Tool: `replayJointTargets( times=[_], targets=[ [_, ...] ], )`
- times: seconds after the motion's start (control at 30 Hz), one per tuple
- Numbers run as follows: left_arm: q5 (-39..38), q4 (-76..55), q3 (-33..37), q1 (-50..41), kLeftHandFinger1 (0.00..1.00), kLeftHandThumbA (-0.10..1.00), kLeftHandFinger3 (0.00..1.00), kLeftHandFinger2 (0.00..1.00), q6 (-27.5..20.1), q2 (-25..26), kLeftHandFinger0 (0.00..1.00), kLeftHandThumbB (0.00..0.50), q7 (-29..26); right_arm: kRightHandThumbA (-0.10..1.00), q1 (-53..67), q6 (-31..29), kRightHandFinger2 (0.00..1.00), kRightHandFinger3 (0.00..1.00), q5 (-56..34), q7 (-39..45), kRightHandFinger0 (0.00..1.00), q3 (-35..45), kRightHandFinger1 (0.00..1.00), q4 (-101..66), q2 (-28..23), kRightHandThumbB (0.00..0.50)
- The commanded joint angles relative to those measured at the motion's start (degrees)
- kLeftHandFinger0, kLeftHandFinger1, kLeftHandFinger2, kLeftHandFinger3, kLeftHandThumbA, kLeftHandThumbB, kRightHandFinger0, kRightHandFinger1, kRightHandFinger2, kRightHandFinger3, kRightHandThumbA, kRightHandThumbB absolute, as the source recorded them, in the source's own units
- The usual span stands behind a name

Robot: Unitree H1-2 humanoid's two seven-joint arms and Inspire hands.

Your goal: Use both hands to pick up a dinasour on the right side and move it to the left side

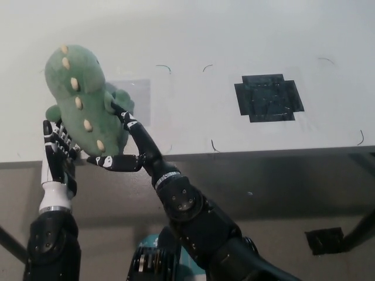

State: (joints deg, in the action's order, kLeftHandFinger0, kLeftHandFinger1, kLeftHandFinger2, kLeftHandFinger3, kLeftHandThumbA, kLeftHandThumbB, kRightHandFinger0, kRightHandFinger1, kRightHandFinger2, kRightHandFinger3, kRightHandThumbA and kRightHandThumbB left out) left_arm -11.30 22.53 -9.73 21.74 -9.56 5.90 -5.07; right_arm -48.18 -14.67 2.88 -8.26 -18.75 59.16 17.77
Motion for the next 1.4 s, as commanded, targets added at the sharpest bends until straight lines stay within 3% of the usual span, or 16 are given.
replayJointTargets(
  times=[0.0, 0.13, 0.2, 0.33, 0.53, 0.6, 0.73, 0.77, 0.97, 1.03, 1.07, 1.2, 1.37],
  targets=[
    [-0.3, 0.2, 2.3, 3.5, 1.00, 1.00, 1.00, 1.00, -0.2, -0.5, 1.00, 0.275, 4.2, 1.00, -3.0, -0.6, 1.00, 1.00, 1.2, 3.8, 1.00, 0.2, 1.00, -0.1, 3.3, 0.000],
    [-1.6, -0.3, 2.4, 3.1, 1.00, 1.00, 1.00, 1.00, 0.2, 0.4, 1.00, 0.271, 5.9, 1.00, -2.2, 1.8, 1.00, 1.00, 1.8, 3.1, 1.00, 0.3, 1.00, -2.8, 3.1, 0.000],
    [-0.1, -3.7, 1.9, 1.6, 1.00, 1.00, 1.00, 1.00, 6.1, 1.3, 1.00, 0.297, 2.8, 1.00, -0.5, 3.6, 1.00, 1.00, 3.0, 2.1, 1.00, 0.0, 1.00, -7.8, 1.3, 0.018],
    [-1.1, -5.7, 0.8, 0.5, 1.00, 1.00, 1.00, 1.00, 8.0, 2.9, 1.00, 0.277, 2.9, 1.00, 0.8, 4.3, 1.00, 1.00, 3.2, 3.0, 1.00, 0.6, 1.00, -12.8, -2.2, 0.058],
    [-4.6, -11.2, 0.3, -2.4, 1.00, 1.00, 1.00, 1.00, 9.9, 8.8, 1.00, 0.334, 9.5, 1.00, 2.9, 4.6, 1.00, 1.00, 1.3, 5.8, 1.00, 3.9, 1.00, -22.3, -9.0, 0.023],
    [-5.7, -13.0, 0.1, -4.1, 1.00, 1.00, 1.00, 1.00, 10.4, 9.8, 1.00, 0.338, 10.7, 1.00, 3.6, 5.8, 1.00, 1.00, 1.7, 6.1, 1.00, 4.0, 1.00, -24.9, -9.9, 0.039],
    [-6.5, -15.4, 0.2, -6.6, 1.00, 1.00, 1.00, 1.00, 10.9, 11.4, 1.00, 0.362, 12.3, 1.00, 4.9, 7.0, 1.00, 1.00, 1.9, 7.0, 1.00, 4.2, 1.00, -28.5, -11.2, 0.072],
    [-6.9, -15.9, 0.1, -7.3, 1.00, 1.00, 1.00, 1.00, 10.6, 11.7, 1.00, 0.363, 12.9, 1.00, 5.2, 6.7, 1.00, 1.00, 1.7, 7.1, 1.00, 4.3, 1.00, -28.8, -11.4, 0.101],
    [-7.2, -19.0, -0.5, -10.2, 1.00, 1.00, 1.00, 1.00, 8.8, 12.9, 1.00, 0.358, 15.0, 1.00, 7.2, 6.1, 1.00, 1.00, 1.5, 8.9, 1.00, 4.6, 1.00, -31.0, -12.6, 0.122],
    [-7.2, -19.7, -0.7, -10.7, 1.00, 1.00, 1.00, 1.00, 8.1, 13.3, 1.00, 0.353, 15.6, 1.00, 7.5, 5.8, 1.00, 1.00, 1.6, 9.1, 1.00, 4.7, 1.00, -30.9, -12.8, 0.115],
    [-6.7, -21.2, -1.1, -11.8, 1.00, 1.00, 1.00, 1.00, 8.1, 13.8, 1.00, 0.368, 15.4, 1.00, 8.3, 5.2, 1.00, 1.00, 0.9, 9.8, 1.00, 5.0, 1.00, -31.5, -13.2, 0.067],
    [-6.9, -22.9, -1.5, -13.3, 1.00, 1.00, 1.00, 1.00, 7.8, 13.9, 1.00, 0.346, 15.8, 1.00, 9.8, 5.8, 1.00, 1.00, -0.3, 10.9, 1.00, 6.1, 1.00, -33.2, -13.6, 0.047],
    [-5.4, -26.9, -1.9, -17.5, 1.00, 1.00, 1.00, 1.00, 7.2, 11.1, 1.00, 0.370, 13.2, 1.00, 15.0, 7.6, 1.00, 1.00, -2.3, 12.1, 1.00, 7.9, 1.00, -39.4, -15.1, 0.140]
  ],
)
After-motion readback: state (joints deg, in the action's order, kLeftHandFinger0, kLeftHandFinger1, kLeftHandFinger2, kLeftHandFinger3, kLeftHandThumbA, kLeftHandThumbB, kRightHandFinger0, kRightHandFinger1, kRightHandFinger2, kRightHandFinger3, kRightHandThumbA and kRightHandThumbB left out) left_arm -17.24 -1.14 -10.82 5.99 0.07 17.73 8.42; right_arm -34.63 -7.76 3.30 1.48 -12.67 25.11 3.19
